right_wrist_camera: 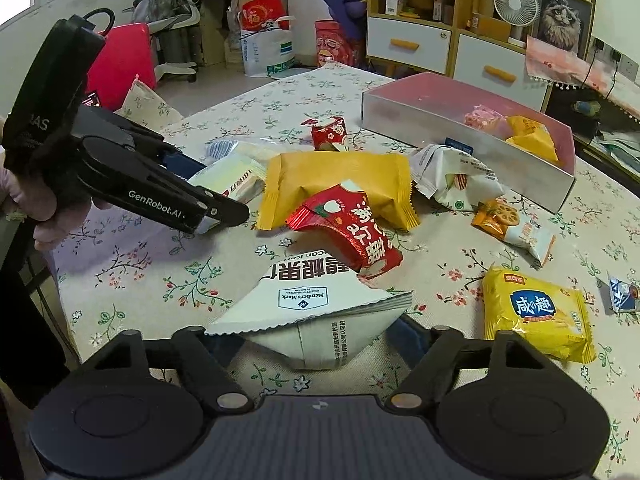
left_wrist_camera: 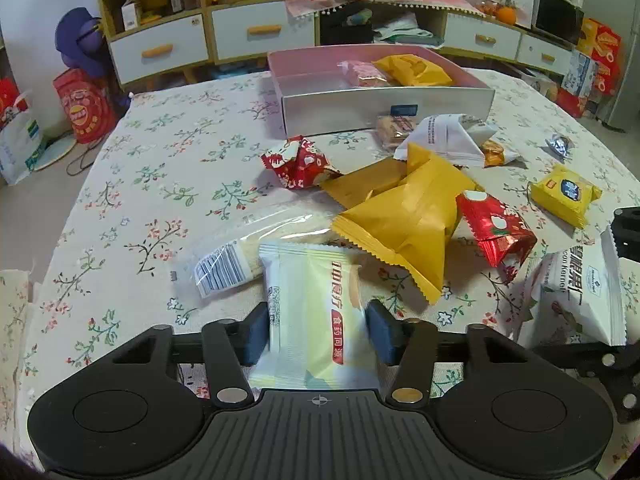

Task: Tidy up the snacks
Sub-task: 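Grasp the white-and-yellow cake packet with the left tool while the right tool approaches the white paper snack, then grasp and lift the white paper-wrapped snack with the right tool while the left tool holds the cake packet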

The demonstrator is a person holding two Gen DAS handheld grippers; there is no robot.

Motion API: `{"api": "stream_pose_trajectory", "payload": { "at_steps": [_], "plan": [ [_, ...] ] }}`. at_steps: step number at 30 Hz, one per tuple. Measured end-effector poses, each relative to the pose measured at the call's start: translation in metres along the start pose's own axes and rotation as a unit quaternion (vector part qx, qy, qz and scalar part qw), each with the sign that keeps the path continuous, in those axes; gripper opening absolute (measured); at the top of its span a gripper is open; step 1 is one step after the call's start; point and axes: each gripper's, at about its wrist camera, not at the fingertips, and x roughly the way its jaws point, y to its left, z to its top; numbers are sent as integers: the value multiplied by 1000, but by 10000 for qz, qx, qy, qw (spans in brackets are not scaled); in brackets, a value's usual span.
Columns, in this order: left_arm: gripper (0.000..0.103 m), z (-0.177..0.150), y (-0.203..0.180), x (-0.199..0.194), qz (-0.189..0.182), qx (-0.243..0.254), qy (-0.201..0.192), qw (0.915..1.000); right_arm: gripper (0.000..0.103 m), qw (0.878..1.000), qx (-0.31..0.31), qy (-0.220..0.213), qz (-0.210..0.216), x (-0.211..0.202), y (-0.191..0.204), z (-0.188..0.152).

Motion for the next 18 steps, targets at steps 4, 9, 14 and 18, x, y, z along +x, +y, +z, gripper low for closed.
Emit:
{"api": "stream_pose_trajectory", "payload": {
  "at_steps": [4,9,14,18],
  "plan": [
    [44,0,0,-1,-4,27,15,10000,30,10000,-83,-30,-21,0,2,1],
    [42,1,0,-3,0,27,73,10000,10,9999,-93,6,110,0,-1,3],
    [41,1,1,-5,-57,-22,144,9999,6,9998,-26,20,170,0,-5,5],
    [41,1,2,-9,-86,-42,159,9998,5,9999,-75,15,118,-1,-4,6]
  ]
}}
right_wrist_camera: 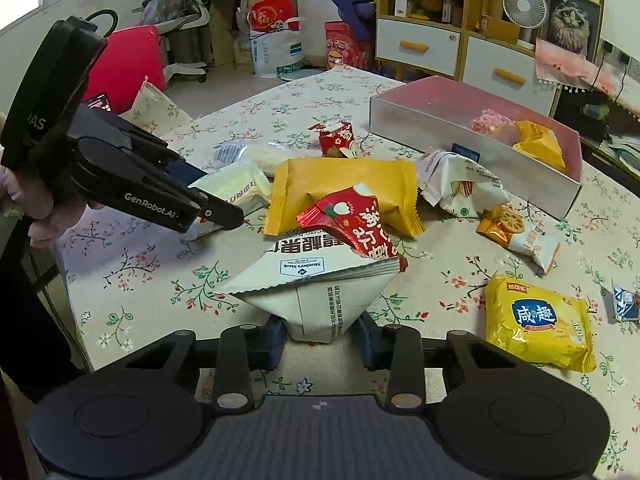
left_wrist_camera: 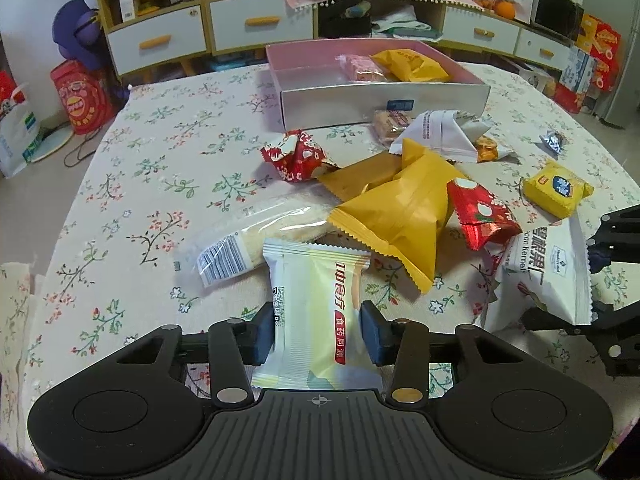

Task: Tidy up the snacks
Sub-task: 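Grasp and lift the white paper-wrapped snack with the right tool while the left tool holds the cake packet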

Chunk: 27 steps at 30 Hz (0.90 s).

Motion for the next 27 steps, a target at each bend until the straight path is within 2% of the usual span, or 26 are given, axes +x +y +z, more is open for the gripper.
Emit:
{"api": "stream_pose_trajectory", "payload": {
  "at_steps": [3,5,7,10,15,17,19,25,27],
  "plan": [
    [41,0,-1,-2,-11,21,-5,10000,13,10000,-20,68,30,4,2,0],
    [41,0,-1,-2,-26,37,17,10000,37,10000,-57,28,28,6,4,0],
    [41,0,-2,-2,-26,58,32,10000,39,10000,-67,-17,4,8,6,2],
    [41,-1,-2,-2,-29,68,46,10000,34,10000,-17,-66,-53,13,6,5],
    [41,-1,-1,-3,-52,74,52,9999,32,9998,54,-186,-103,20,0,4],
    [41,0,-1,-4,-68,76,48,9999,22,9996,59,-263,-63,19,0,3],
    [41,1,0,-7,-90,71,27,9999,16,9995,80,-307,-38,19,-2,3],
    [41,5,1,-13,-137,67,-36,9999,1,9992,170,-349,48,15,-3,3],
    [41,6,2,-15,-157,58,-60,9998,0,9992,158,-376,57,12,-3,4]
  ]
}}
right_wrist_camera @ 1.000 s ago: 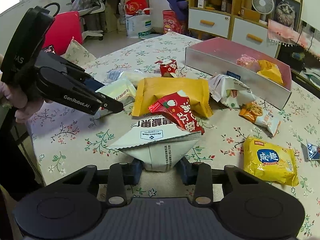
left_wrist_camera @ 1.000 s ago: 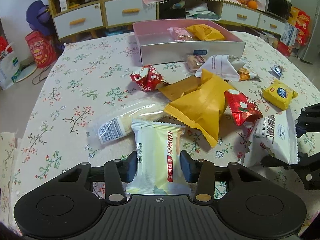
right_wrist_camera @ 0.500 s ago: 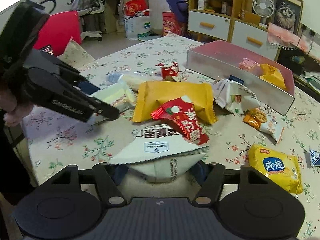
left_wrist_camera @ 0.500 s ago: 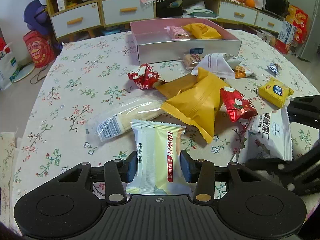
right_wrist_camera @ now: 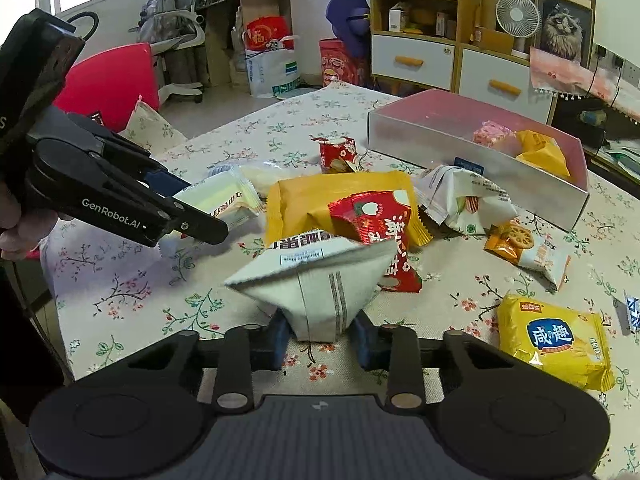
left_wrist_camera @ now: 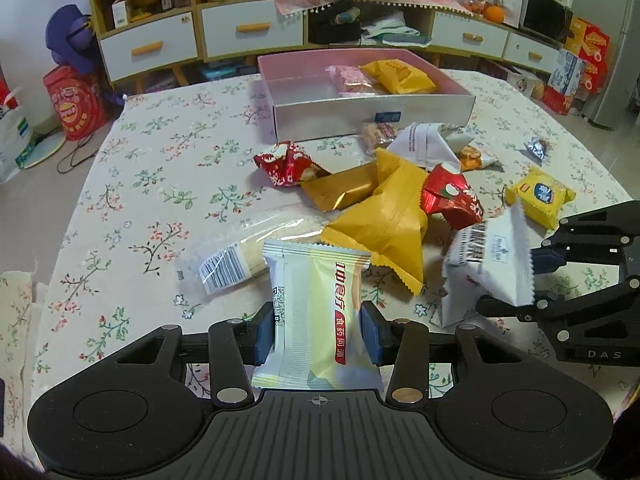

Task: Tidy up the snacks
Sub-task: 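Grasp and lift the white paper-wrapped snack with the right tool while the left tool holds the cake packet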

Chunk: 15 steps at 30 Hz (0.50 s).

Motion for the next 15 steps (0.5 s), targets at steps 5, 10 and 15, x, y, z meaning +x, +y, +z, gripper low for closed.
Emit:
{"api": "stream_pose_trajectory", "payload": {
  "at_steps": [5,10,15],
  "plan": [
    [41,1,1,-2,-8,-24,-27,10000,0,10000,30,-52,2,-4,0,2],
    [41,2,3,-5,-36,-55,-51,10000,0,9998,60,-189,18,-12,-1,6],
    [41,4,2,-9,-102,-48,-96,9999,0,9996,36,-267,13,-20,-1,10]
  ]
}}
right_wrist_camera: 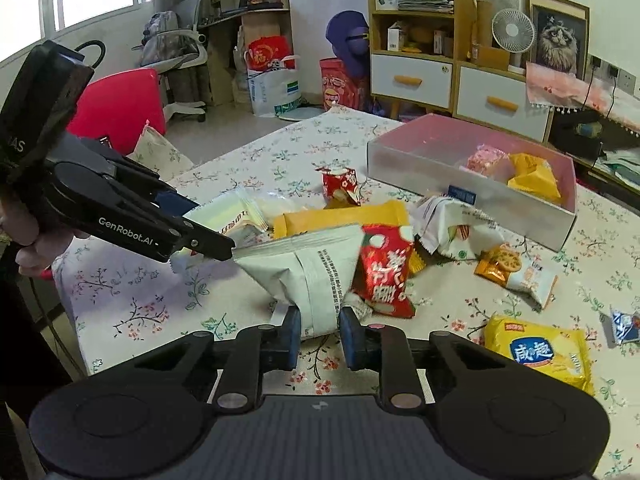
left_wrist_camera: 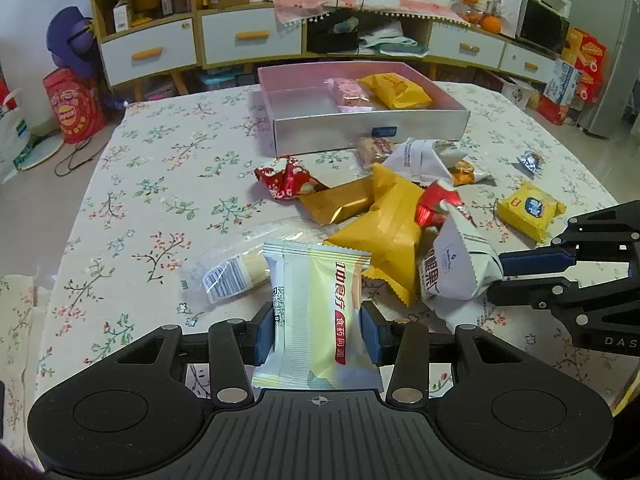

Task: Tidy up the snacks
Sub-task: 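Grasp and lift the white paper-wrapped snack with the right tool while the left tool holds the cake packet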

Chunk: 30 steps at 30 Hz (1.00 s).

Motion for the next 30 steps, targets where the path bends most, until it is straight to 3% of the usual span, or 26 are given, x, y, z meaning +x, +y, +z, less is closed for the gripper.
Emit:
{"api": "stream_pose_trajectory", "payload": {
  "at_steps": [4,5,8,14,16,23,30],
  "plan": [
    [41,-1,-4,3,-32,61,79,9999,0,9999,69,104,47,4,0,2],
    [41,-2,-4,3,-33,69,93,9999,9,9999,61,127,45,6,1,2],
    [41,-2,-5,4,-36,82,111,9999,20,9999,-17,152,77,11,5,4],
    [41,-3,-6,6,-14,112,157,9998,24,9996,-132,242,35,31,10,11],
    [41,-4,-6,7,-21,126,177,9998,15,9995,-169,255,-20,34,9,12],
    [41,-3,-6,4,-25,121,148,9998,0,9995,-307,109,-13,26,13,12],
    [41,3,-7,-4,-65,112,16,9999,0,9999,-133,-3,104,13,9,17]
  ]
}}
